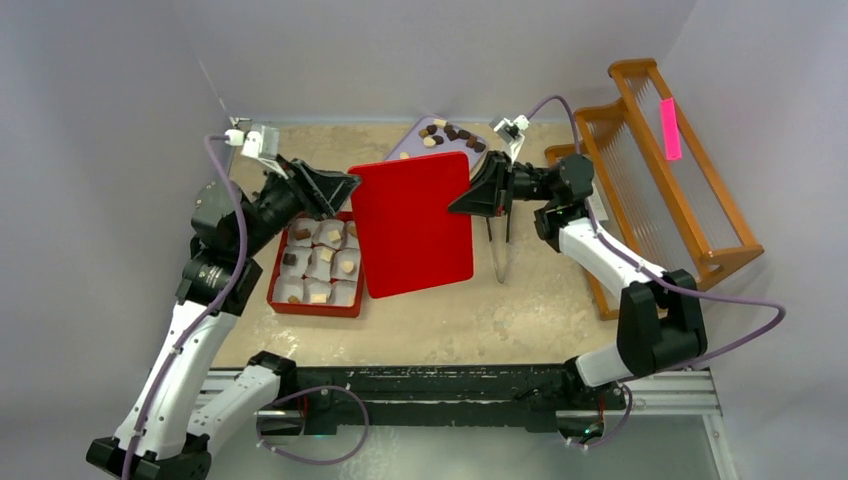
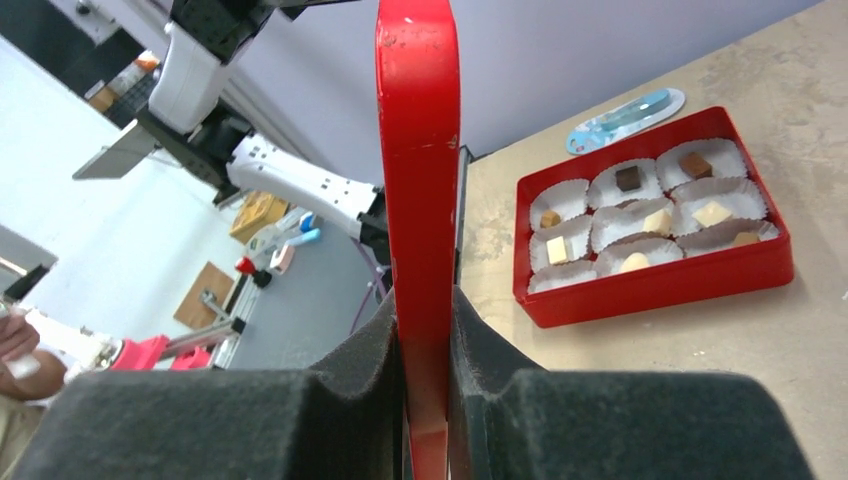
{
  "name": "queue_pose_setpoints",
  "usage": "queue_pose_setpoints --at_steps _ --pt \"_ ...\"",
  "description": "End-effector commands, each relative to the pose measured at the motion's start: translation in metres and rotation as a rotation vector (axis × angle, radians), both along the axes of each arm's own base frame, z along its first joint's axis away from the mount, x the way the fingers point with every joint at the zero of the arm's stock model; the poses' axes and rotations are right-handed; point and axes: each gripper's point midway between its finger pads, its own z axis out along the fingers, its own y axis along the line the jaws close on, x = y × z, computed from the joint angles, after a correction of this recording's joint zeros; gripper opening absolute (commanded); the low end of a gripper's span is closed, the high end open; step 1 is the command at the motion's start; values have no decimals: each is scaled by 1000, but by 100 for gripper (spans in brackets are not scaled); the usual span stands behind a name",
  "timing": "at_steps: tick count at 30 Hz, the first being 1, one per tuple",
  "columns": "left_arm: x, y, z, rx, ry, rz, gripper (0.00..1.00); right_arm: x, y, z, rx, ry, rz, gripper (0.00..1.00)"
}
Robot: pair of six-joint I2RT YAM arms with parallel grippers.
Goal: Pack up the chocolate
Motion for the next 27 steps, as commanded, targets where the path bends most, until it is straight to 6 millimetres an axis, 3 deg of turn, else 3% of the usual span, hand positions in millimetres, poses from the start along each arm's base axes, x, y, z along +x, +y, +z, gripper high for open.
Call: queue_pose_setpoints --at_steps 1,3,5,12,19,27 --pt "22 56 9 82 -55 342 56 18 1 11 50 16 -87 4" --pt "26 78 8 115 -47 461 65 24 2 10 66 49 -115 2" --pt "26 92 9 149 -49 532 68 33 4 7 81 98 -144 1" --pt "17 116 1 253 -59 625 83 63 27 -14 127 315 -247 2" --pt "17 122 -22 315 -30 640 88 78 76 -42 108 482 -326 2" --pt "22 138 -63 333 65 736 91 77 144 -78 80 682 -358 1"
